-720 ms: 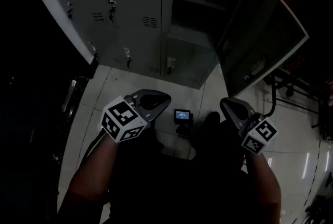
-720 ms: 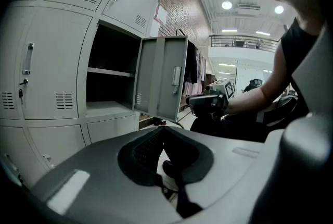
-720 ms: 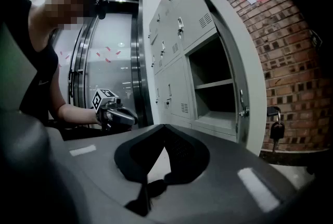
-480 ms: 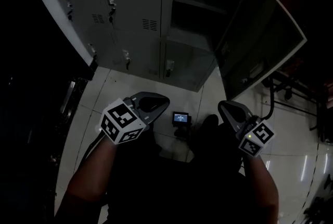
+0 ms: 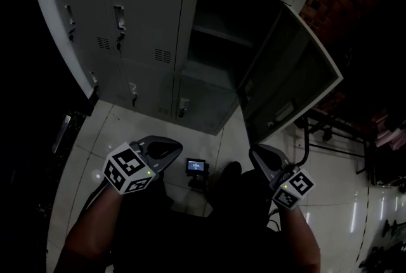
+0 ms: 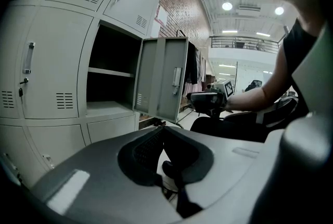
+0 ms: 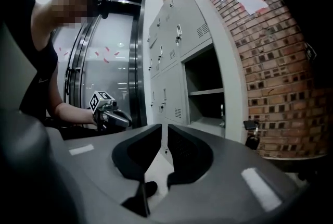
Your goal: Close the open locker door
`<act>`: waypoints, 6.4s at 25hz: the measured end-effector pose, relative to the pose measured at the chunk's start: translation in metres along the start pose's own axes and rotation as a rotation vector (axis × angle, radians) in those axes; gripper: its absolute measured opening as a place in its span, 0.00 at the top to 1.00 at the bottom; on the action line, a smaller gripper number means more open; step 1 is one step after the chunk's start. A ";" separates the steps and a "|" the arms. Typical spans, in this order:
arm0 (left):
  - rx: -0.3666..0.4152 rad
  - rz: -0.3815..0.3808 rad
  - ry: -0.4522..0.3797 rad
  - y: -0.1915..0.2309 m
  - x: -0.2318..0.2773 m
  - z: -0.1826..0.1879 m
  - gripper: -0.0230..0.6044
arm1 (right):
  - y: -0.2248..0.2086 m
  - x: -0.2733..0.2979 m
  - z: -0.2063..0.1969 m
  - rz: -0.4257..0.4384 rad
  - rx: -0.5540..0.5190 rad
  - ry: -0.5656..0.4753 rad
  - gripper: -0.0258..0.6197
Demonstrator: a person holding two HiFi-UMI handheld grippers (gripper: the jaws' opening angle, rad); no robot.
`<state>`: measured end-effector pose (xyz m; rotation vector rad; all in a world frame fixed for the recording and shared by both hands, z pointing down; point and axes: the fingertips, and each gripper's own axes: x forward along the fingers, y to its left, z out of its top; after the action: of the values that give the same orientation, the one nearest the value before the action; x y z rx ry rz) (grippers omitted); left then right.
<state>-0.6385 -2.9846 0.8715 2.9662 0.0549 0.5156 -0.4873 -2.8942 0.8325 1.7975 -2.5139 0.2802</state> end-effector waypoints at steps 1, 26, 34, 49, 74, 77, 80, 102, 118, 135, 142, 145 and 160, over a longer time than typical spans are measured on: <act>0.000 0.000 -0.001 0.000 0.000 0.000 0.94 | -0.005 -0.005 0.002 -0.001 0.005 0.006 0.88; -0.004 0.001 -0.003 -0.001 0.005 0.001 0.94 | -0.042 0.023 0.075 0.103 -0.082 -0.062 0.67; -0.005 0.004 0.002 -0.003 0.007 0.002 0.94 | -0.008 0.112 0.085 0.090 -0.102 -0.061 0.75; -0.028 0.008 -0.015 -0.001 0.002 0.005 0.94 | -0.024 0.235 0.102 -0.121 -0.092 -0.108 0.79; -0.061 0.035 -0.063 0.008 -0.018 0.007 0.94 | -0.117 0.345 0.115 -0.357 -0.110 -0.029 0.80; -0.064 0.035 -0.065 0.008 -0.019 0.006 0.94 | -0.118 0.346 0.115 -0.363 -0.109 -0.029 0.81; -0.066 0.035 -0.067 0.008 -0.019 0.007 0.94 | -0.116 0.346 0.114 -0.353 -0.111 -0.027 0.80; -0.060 0.034 -0.071 0.010 -0.017 0.004 0.94 | -0.103 0.256 0.142 -0.340 -0.164 -0.064 0.90; -0.035 0.040 -0.044 0.007 -0.017 0.002 0.94 | -0.014 0.104 0.118 -0.115 -0.175 -0.059 0.96; -0.001 0.007 -0.023 -0.004 0.004 0.004 0.94 | 0.018 0.035 -0.007 -0.043 -0.013 0.056 0.96; 0.001 0.003 -0.007 -0.005 0.007 0.004 0.94 | 0.022 0.028 -0.013 -0.004 -0.013 0.063 0.96; -0.001 0.005 -0.005 -0.004 0.007 0.004 0.94 | 0.023 0.026 -0.013 0.011 -0.014 0.059 0.96; 0.003 0.017 0.015 -0.002 0.006 0.000 0.94 | 0.025 0.030 -0.016 0.041 0.010 0.059 0.96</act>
<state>-0.6329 -2.9821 0.8736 2.9687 0.0323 0.5401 -0.5214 -2.9114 0.8490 1.7167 -2.5155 0.3420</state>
